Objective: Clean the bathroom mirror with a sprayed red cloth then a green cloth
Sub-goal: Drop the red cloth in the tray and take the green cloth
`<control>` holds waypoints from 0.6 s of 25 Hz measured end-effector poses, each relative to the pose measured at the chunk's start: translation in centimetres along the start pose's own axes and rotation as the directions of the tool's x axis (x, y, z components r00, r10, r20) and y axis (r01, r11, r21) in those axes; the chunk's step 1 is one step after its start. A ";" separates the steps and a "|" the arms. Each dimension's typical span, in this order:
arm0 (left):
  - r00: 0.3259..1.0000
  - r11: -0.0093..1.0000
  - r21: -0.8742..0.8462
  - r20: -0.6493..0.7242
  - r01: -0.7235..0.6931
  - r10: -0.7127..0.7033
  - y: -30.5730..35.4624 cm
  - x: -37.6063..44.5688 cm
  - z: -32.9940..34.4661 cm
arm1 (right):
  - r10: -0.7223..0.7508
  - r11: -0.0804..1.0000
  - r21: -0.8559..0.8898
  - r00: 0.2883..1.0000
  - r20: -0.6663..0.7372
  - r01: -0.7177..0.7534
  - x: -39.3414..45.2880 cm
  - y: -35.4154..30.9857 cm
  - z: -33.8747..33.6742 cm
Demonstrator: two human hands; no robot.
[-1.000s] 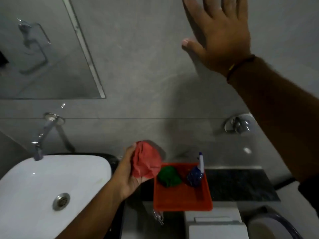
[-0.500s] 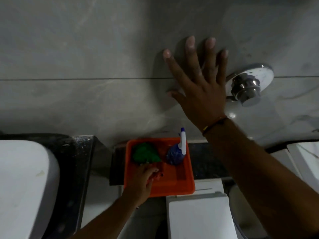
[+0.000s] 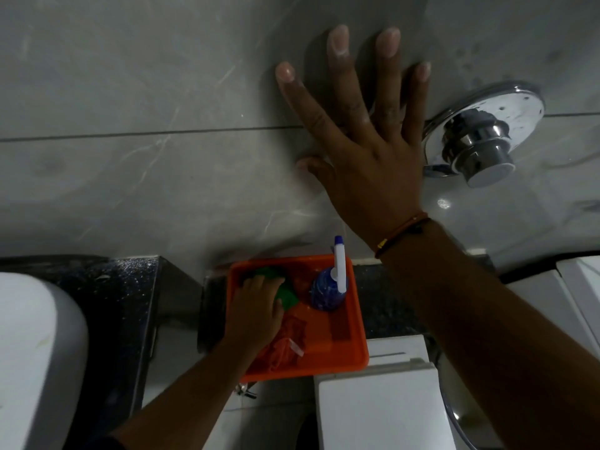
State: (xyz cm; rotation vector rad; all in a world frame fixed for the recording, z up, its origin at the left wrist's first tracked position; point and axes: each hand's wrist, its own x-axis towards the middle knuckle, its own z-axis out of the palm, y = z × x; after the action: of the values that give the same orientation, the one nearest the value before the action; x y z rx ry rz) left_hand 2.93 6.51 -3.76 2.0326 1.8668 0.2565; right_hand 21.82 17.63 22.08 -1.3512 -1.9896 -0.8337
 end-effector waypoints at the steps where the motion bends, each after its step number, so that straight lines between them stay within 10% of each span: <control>1: 0.997 0.998 0.063 0.080 0.003 -0.008 0.5 1.5 0.1 | -0.004 1.000 0.000 1.000 -0.002 0.004 0.0 0.0 0.0; 9: 0.955 0.891 0.449 0.231 0.066 -0.188 2.0 5.1 3.1 | 0.002 1.000 0.011 1.000 -0.028 -0.001 -0.2 0.1 0.4; 12: 0.957 0.916 0.400 0.266 0.000 -0.117 0.1 5.5 2.9 | -0.002 0.999 0.032 1.000 -0.024 0.002 -0.3 0.0 0.3; 15: 0.979 0.989 0.005 0.140 0.146 -0.145 -1.3 5.3 0.8 | -0.015 1.000 0.023 1.000 -0.013 0.015 -0.4 0.2 0.4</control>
State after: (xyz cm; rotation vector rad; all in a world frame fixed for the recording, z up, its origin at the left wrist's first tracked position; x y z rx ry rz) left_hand 2.56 11.70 -5.63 1.8481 1.9132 0.0772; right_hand 22.10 17.72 21.56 -1.3163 -1.9964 -0.8213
